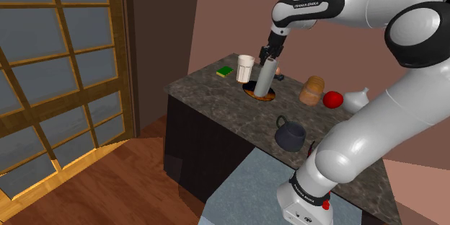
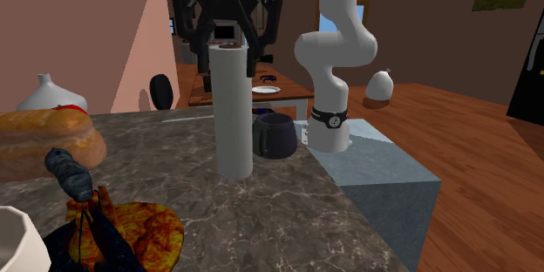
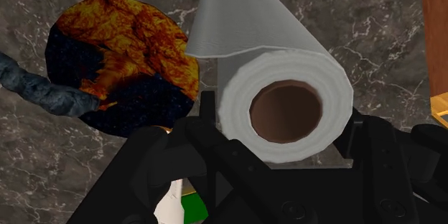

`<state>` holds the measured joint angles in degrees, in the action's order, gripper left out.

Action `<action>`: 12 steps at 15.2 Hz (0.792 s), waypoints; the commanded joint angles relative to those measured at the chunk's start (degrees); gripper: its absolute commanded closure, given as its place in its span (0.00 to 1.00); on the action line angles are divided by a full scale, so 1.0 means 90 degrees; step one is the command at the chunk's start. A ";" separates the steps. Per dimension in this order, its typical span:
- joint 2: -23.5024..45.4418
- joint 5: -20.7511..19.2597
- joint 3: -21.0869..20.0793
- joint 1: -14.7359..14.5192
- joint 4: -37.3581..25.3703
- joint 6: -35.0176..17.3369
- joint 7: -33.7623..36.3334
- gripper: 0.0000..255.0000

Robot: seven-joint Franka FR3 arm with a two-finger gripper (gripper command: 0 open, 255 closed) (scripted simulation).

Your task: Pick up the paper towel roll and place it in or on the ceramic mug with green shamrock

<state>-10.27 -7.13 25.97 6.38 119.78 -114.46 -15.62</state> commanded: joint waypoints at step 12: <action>-0.0111 0.0003 -0.0077 -0.0032 -0.1010 0.1117 -0.0018 1.00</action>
<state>-11.26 -7.13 25.33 6.13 111.53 -105.27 -15.75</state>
